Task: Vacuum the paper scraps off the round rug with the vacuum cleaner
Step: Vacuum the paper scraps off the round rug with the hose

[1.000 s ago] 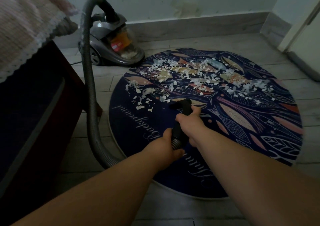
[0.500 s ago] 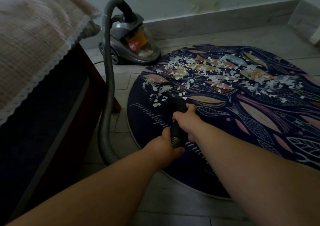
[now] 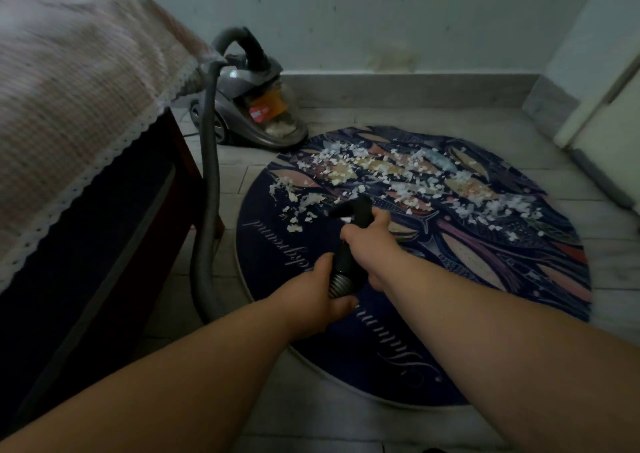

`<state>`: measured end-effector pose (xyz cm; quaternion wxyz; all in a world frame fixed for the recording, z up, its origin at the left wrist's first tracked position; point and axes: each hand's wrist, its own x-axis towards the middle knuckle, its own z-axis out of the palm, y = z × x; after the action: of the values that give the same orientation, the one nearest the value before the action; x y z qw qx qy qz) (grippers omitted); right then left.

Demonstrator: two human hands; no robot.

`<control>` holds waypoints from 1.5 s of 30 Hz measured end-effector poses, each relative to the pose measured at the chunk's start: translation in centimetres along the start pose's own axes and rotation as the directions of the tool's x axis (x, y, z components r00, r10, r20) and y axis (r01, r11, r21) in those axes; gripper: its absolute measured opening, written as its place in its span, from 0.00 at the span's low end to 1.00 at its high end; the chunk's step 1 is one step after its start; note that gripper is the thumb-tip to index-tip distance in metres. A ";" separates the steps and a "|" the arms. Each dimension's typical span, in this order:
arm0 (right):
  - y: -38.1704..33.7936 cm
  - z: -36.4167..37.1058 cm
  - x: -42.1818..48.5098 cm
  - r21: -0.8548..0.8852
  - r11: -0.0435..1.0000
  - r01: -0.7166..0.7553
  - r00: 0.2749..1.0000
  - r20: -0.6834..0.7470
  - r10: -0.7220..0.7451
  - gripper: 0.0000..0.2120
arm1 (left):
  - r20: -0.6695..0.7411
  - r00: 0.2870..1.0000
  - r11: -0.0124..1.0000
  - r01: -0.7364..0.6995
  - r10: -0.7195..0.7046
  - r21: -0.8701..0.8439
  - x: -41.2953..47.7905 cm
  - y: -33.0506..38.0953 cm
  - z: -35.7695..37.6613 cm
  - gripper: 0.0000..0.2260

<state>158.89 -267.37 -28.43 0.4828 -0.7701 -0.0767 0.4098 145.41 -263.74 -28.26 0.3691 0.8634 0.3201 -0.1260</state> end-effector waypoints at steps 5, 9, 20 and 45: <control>-4.1 0.0 -3.3 -0.027 0.998 0.057 0.994 -0.086 -0.059 0.33 | -0.005 0.997 0.992 -0.079 0.078 -0.099 -2.0 1.3 -3.5 0.34; -6.7 1.8 -6.6 0.035 0.994 0.100 0.985 -0.145 -0.094 0.34 | -0.050 0.987 0.988 -0.153 0.151 -0.032 -4.8 1.0 -6.6 0.34; -6.2 1.5 -9.9 0.121 0.985 0.121 0.976 -0.193 -0.096 0.36 | -0.075 0.979 0.981 -0.188 0.191 0.049 -7.8 1.7 -7.1 0.32; -1.7 -0.8 3.7 0.225 0.969 -0.102 0.962 -0.227 0.154 0.37 | 0.080 0.980 0.982 -0.185 0.183 0.026 5.9 -0.2 -3.1 0.34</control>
<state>162.35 -265.12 -28.99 0.5397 -0.7623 0.0771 0.3487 149.73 -258.69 -28.92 0.3769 0.8898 0.2221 -0.1300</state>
